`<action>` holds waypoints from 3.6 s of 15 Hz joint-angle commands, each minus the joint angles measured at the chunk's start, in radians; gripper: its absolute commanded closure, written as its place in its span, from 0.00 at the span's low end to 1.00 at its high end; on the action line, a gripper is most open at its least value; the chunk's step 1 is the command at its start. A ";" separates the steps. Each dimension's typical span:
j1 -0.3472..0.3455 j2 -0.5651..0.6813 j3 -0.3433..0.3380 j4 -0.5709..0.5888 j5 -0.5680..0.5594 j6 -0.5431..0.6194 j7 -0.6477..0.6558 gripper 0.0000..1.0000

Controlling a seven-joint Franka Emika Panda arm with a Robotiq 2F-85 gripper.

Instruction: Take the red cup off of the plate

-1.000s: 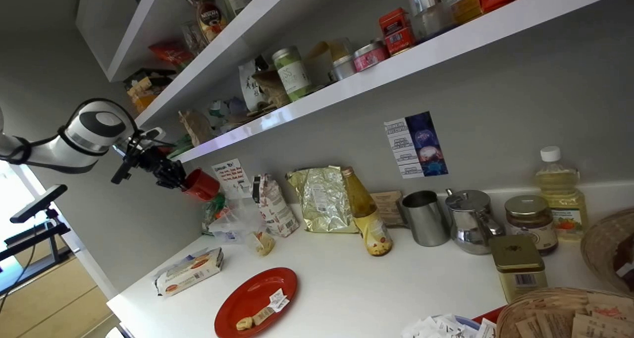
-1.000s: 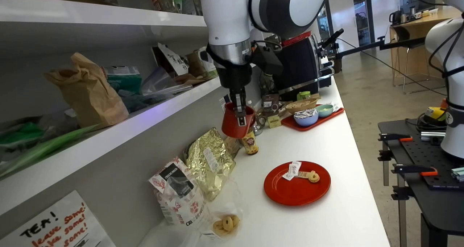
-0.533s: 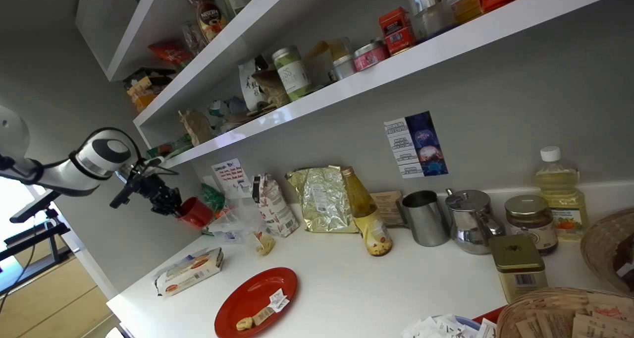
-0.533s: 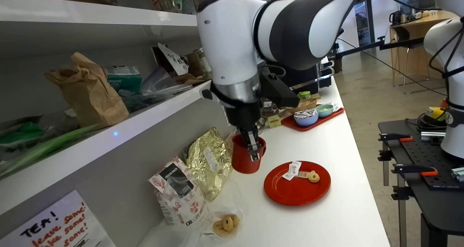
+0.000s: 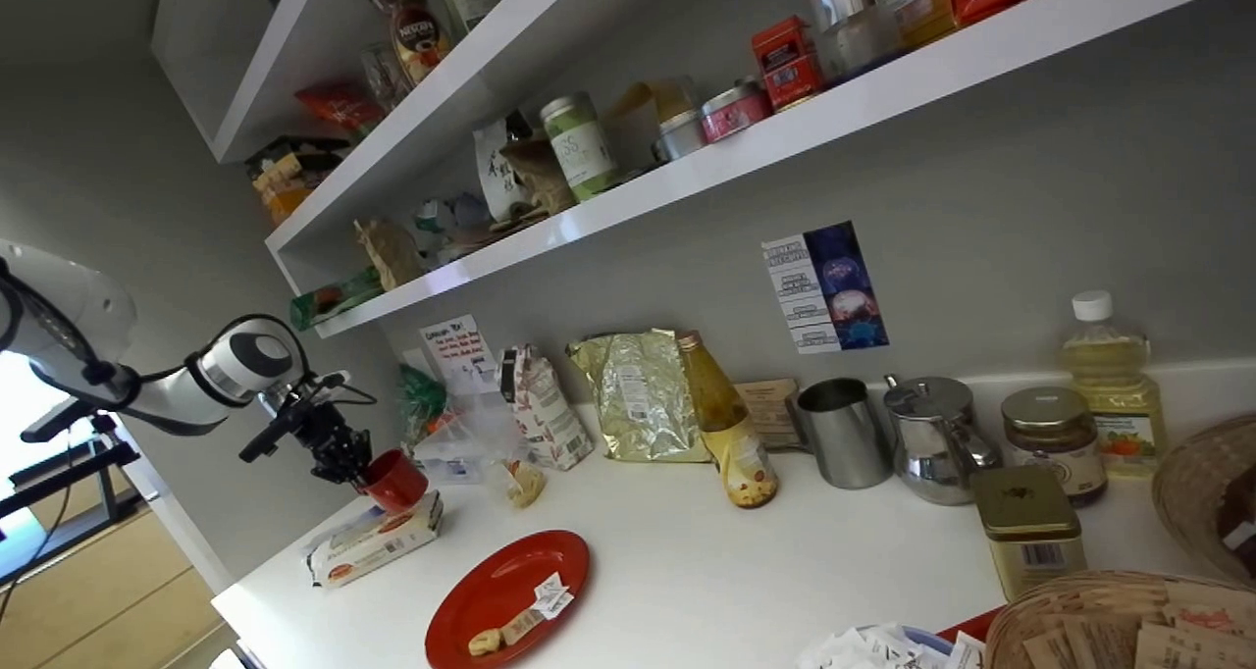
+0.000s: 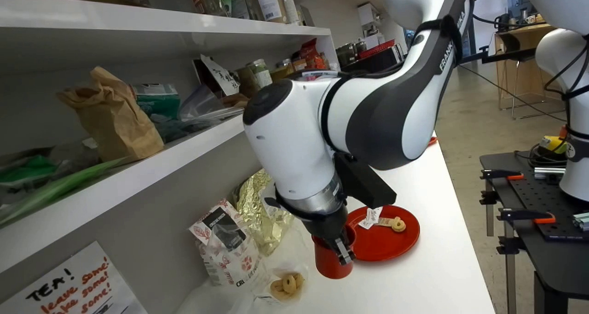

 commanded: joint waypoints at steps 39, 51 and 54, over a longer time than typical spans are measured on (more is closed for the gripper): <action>-0.001 0.383 -0.072 0.334 0.199 -0.222 -0.168 0.98; -0.016 0.294 -0.081 0.257 0.168 -0.179 -0.158 0.35; -0.007 0.329 -0.087 0.299 0.178 -0.193 -0.171 0.39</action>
